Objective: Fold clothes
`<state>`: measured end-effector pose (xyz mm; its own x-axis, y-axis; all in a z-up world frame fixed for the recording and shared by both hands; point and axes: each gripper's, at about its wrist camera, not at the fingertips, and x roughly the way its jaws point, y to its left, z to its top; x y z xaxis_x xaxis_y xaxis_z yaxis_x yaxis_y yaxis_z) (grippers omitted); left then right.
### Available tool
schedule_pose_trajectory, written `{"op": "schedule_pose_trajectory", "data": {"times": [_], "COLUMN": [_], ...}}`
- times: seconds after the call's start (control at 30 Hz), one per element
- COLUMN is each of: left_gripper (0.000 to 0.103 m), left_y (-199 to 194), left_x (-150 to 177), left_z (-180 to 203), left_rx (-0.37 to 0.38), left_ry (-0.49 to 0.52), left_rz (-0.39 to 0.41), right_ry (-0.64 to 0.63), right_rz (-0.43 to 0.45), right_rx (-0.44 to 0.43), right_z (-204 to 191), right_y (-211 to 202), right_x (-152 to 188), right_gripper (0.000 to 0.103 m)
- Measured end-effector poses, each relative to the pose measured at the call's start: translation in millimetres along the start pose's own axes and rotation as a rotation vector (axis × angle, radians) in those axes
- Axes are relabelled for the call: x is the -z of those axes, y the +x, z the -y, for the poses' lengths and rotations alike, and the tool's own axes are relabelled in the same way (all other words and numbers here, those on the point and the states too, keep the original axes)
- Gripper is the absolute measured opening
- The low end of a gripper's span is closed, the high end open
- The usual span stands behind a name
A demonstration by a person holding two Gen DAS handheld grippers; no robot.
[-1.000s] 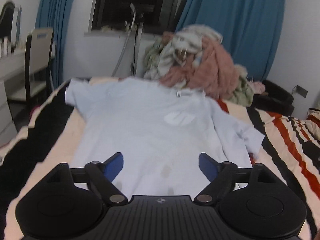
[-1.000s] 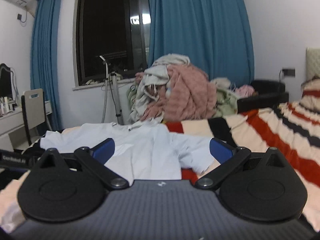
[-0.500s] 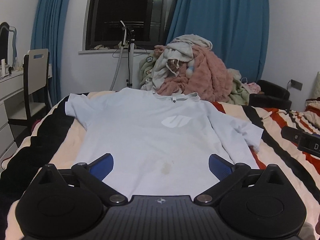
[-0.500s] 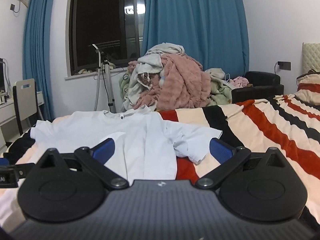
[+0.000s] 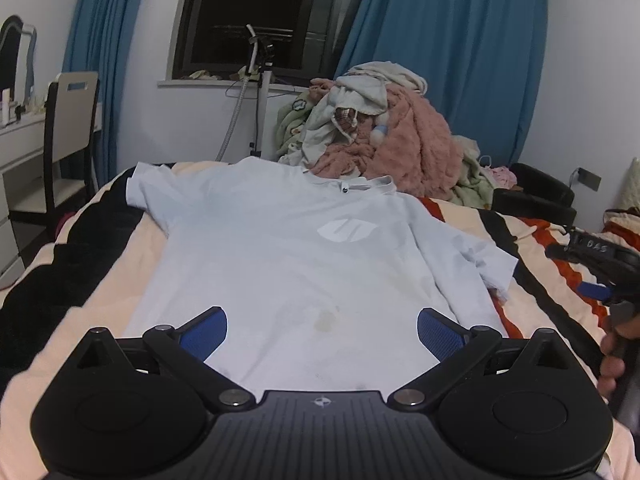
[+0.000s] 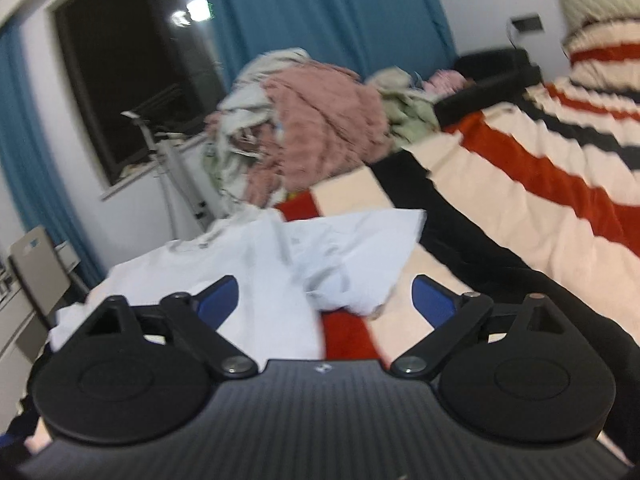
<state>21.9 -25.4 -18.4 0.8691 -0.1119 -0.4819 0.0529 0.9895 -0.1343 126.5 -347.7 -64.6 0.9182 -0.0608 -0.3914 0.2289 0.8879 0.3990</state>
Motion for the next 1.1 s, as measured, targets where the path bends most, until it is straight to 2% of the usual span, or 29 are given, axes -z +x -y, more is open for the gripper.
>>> {"op": "schedule_pose_trajectory", "data": {"times": [0.03, 0.07, 0.17, 0.27, 0.43, 0.53, 0.6, 0.63, 0.67, 0.7, 0.77, 0.83, 0.9, 1.0, 1.1], "left_gripper": [0.102, 0.102, 0.102, 0.102, 0.102, 0.102, 0.102, 0.102, 0.102, 0.102, 0.102, 0.102, 0.102, 0.102, 0.102], "left_y": [2, 4, 13, 24, 52, 71, 79, 83, 86, 89, 92, 92, 93, 95, 101], "left_x": [0, 1, 2, 3, 3, 4, 5, 5, 5, 5, 3, 0, -2, 1, 7], "left_z": [0, 0, 0, -3, -13, -19, -21, -22, -22, -22, -21, -16, -14, -8, -3], "left_rx": [-0.005, -0.010, -0.042, -0.018, 0.029, 0.048, 0.043, 0.037, 0.036, 0.041, 0.036, 0.016, 0.015, -0.009, -0.015], "left_ry": [-0.005, -0.010, -0.003, -0.033, -0.122, -0.186, -0.196, -0.198, -0.205, -0.211, -0.190, -0.143, -0.124, -0.072, -0.024], "left_rz": [-0.005, -0.009, -0.025, -0.036, -0.077, -0.108, -0.110, -0.110, -0.117, -0.124, -0.115, -0.080, -0.063, -0.043, -0.053], "right_ry": [0.027, 0.057, 0.173, 0.274, 0.312, 0.250, 0.186, 0.154, 0.118, 0.072, -0.014, -0.080, -0.140, -0.271, -0.304], "right_rz": [-0.018, -0.037, -0.084, -0.096, -0.102, -0.119, -0.110, -0.106, -0.101, -0.086, -0.018, 0.027, 0.051, 0.091, 0.048], "right_rx": [0.010, 0.019, 0.019, 0.007, -0.040, -0.036, -0.030, -0.027, -0.025, -0.029, -0.056, -0.031, 0.020, 0.158, 0.233], "right_z": [12, 23, 58, 85, 107, 105, 96, 92, 87, 81, 69, 59, 57, 56, 67], "right_y": [13, 25, 61, 98, 154, 192, 212, 222, 231, 235, 236, 240, 250, 270, 298], "right_x": [-3, -6, -9, -9, -5, -7, -15, -19, -23, -29, -44, -63, -86, -115, -128], "right_gripper": [0.078, 0.074, 0.072, 0.072, 0.069, 0.067, 0.061, 0.044, 0.020, 0.006, 0.005, 0.005, 0.005, 0.005, 0.005]}}
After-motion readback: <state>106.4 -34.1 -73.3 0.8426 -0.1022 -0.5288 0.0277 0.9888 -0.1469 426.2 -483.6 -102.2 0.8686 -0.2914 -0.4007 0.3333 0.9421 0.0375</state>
